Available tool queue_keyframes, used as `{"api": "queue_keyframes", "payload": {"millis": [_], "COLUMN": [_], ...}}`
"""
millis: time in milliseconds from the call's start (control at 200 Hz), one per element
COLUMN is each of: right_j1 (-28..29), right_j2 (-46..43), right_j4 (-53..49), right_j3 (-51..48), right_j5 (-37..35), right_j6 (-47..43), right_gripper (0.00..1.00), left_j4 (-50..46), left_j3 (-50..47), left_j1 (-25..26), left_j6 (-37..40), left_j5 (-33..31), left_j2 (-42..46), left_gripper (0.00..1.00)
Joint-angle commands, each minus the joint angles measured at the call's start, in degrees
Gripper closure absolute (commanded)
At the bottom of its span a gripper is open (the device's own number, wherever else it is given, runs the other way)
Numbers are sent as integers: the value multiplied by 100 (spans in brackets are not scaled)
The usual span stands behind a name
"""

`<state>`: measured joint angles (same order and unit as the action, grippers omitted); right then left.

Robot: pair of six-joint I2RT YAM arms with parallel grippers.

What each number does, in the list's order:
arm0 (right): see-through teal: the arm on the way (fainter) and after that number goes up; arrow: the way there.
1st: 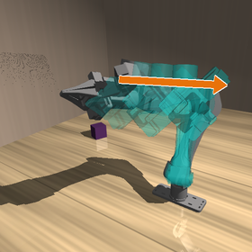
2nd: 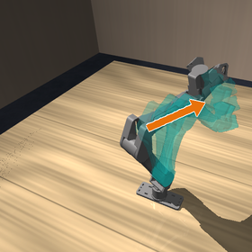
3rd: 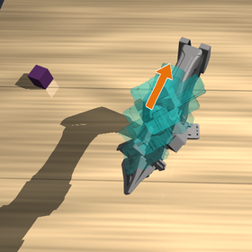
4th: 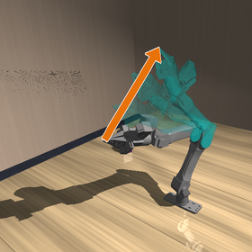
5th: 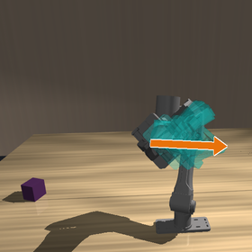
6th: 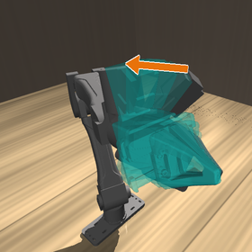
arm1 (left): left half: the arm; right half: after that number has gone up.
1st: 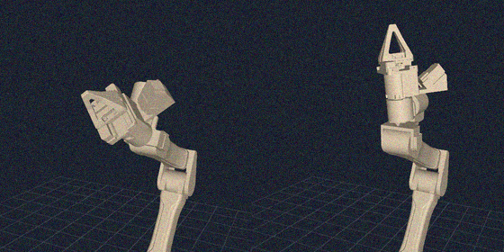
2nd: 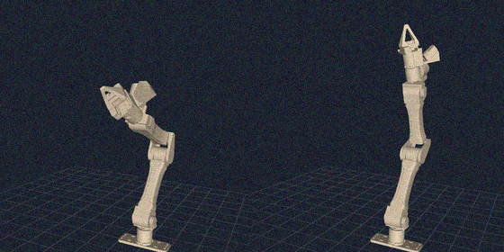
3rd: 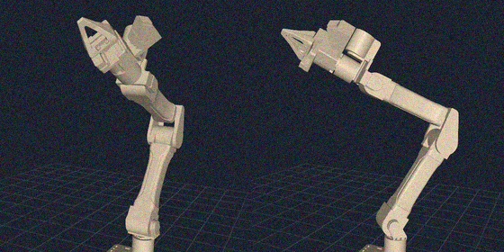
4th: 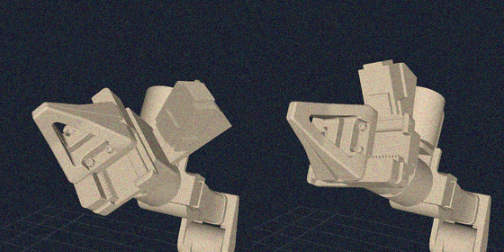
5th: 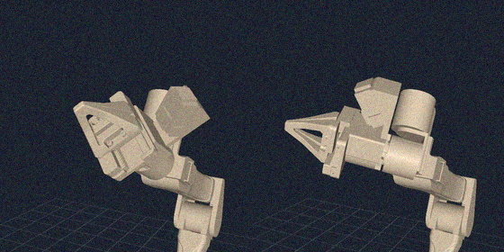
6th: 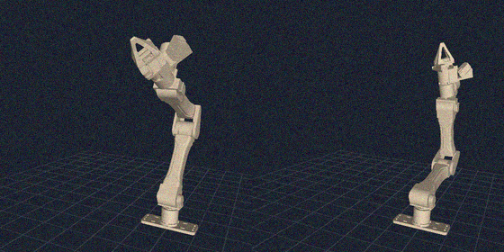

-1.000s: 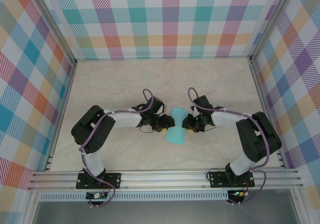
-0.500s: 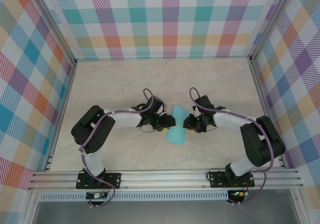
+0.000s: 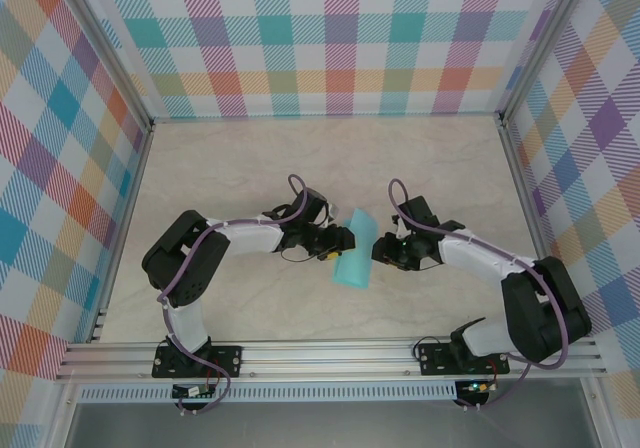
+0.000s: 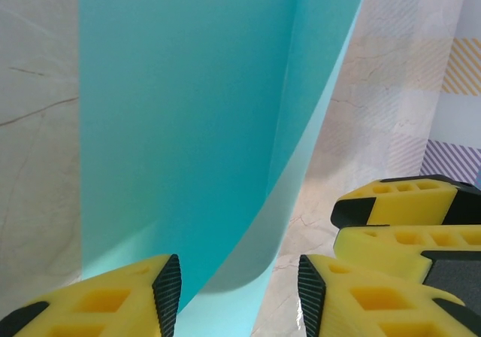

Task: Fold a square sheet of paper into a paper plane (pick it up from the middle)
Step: Fold the triangle a second time at the center of the table.

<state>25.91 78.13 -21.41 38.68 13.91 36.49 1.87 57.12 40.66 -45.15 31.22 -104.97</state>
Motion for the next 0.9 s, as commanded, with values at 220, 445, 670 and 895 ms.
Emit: {"api": "queue_keyframes", "payload": {"millis": [220,445,670,895], "right_j1": [7,4,10,9], "right_j2": [-487,-692,-728,-768], "right_j4": [-232,-267,-267,-285], "right_j3": [-181,-236,-241,-224], "right_j5": [74,94,138,197], "right_j6": [48,77,77,44], "right_gripper": [60,58,58,58], "left_j4": [-76,-420,-696,-764], "left_j3": [345,570,691,739], "left_j1": [-112,-144,-147,-149], "left_j6": [361,617,741,699], "left_j5": [445,503,397,297], "left_j2": [-50,-136,-197,-297], "left_gripper": [49,47,52,72]}}
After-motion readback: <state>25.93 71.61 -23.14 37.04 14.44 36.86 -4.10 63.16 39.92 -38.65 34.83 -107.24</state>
